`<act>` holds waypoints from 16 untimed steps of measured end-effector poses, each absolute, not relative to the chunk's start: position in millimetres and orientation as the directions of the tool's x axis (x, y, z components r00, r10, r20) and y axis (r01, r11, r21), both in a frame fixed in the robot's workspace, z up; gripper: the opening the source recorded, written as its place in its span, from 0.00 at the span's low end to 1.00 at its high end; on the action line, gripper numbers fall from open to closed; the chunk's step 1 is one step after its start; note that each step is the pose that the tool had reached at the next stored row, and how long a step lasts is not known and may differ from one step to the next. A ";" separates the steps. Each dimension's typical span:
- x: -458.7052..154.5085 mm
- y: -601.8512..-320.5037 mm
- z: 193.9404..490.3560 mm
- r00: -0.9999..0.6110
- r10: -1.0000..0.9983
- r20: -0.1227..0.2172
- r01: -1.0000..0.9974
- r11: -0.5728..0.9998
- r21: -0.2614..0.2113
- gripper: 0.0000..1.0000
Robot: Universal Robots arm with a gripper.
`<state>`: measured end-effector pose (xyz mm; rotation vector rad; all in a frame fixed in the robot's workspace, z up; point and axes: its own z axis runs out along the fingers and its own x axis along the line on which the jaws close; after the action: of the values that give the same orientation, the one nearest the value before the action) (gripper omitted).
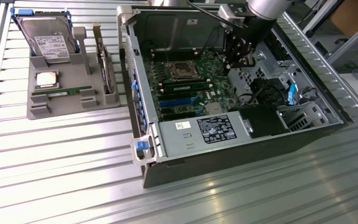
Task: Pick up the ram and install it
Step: 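Insert the ram into the slot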
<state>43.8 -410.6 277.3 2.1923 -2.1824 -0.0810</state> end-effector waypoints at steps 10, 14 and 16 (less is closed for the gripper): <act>52.0 -410.7 306.4 0.004 -1.000 -0.004 -0.998 -0.005 0.070 0.11; 52.1 -410.6 307.6 0.004 -1.000 -0.004 -0.998 -0.005 0.070 0.11; 52.1 -410.7 307.7 0.004 -1.000 -0.004 -0.998 -0.005 0.070 0.11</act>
<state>52.1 -410.7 307.7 2.1924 -2.1825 -0.0812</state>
